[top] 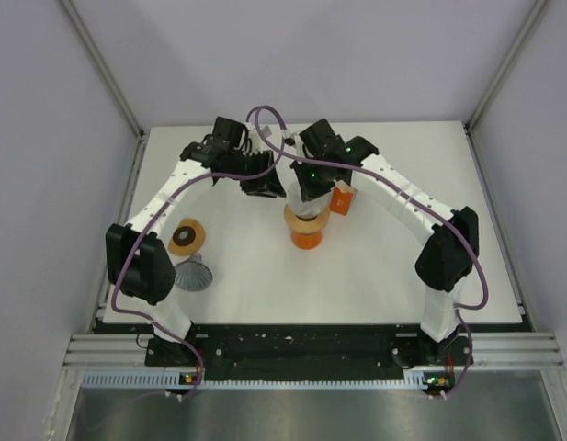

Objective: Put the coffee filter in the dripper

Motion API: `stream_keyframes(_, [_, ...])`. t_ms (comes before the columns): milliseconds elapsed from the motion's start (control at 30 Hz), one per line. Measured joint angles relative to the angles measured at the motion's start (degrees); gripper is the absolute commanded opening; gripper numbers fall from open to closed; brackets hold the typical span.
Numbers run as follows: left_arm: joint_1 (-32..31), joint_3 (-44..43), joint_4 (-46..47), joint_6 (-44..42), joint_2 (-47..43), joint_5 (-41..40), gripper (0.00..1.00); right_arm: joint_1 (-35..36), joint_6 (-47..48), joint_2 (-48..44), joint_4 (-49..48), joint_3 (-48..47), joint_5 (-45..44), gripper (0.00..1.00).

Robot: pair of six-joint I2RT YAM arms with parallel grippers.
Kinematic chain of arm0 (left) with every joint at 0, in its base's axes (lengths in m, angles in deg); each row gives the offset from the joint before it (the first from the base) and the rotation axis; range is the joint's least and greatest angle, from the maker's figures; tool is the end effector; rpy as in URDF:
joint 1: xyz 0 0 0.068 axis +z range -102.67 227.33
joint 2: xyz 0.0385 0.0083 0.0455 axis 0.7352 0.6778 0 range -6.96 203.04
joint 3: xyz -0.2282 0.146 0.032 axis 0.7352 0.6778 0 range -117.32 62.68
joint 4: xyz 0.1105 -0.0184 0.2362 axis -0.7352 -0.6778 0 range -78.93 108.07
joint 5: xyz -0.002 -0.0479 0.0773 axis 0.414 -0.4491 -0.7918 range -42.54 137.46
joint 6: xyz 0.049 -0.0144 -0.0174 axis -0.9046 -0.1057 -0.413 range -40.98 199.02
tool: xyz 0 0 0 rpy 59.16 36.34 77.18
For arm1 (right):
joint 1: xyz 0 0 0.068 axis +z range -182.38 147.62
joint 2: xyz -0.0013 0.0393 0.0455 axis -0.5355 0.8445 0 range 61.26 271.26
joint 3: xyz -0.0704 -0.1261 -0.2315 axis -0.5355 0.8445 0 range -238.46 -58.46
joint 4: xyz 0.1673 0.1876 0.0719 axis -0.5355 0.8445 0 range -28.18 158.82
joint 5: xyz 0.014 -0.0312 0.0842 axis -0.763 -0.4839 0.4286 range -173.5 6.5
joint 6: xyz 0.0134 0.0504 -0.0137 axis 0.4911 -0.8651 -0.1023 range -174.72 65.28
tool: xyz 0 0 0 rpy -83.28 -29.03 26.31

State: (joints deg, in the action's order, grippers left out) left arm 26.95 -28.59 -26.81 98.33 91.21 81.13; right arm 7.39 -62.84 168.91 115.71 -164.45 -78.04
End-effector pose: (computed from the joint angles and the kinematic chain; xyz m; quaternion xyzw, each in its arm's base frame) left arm 0.3419 -0.1481 0.3234 0.1032 0.9035 -0.3638 0.2018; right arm 0.3118 0.2640 0.3278 -0.2737 0.9141 0.1616 0.2519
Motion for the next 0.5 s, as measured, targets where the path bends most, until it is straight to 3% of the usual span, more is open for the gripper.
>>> stream_keyframes(200, [-0.3, -0.3, -0.2, -0.6, 0.0, -0.1, 0.43, 0.0, 0.4, -0.3, 1.4, -2.9, -0.5, 0.01])
stream_keyframes(367, [-0.3, -2.9, -1.3, -2.6, 0.0, -0.6, 0.45, 0.0, 0.7, -2.4, 2.3, -4.8, -0.8, 0.13])
stream_keyframes(500, [-0.3, -4.1, -1.5, -4.2, 0.0, -1.1, 0.47, 0.0, 2.2, -6.2, 2.3, -4.8, -0.6, 0.13])
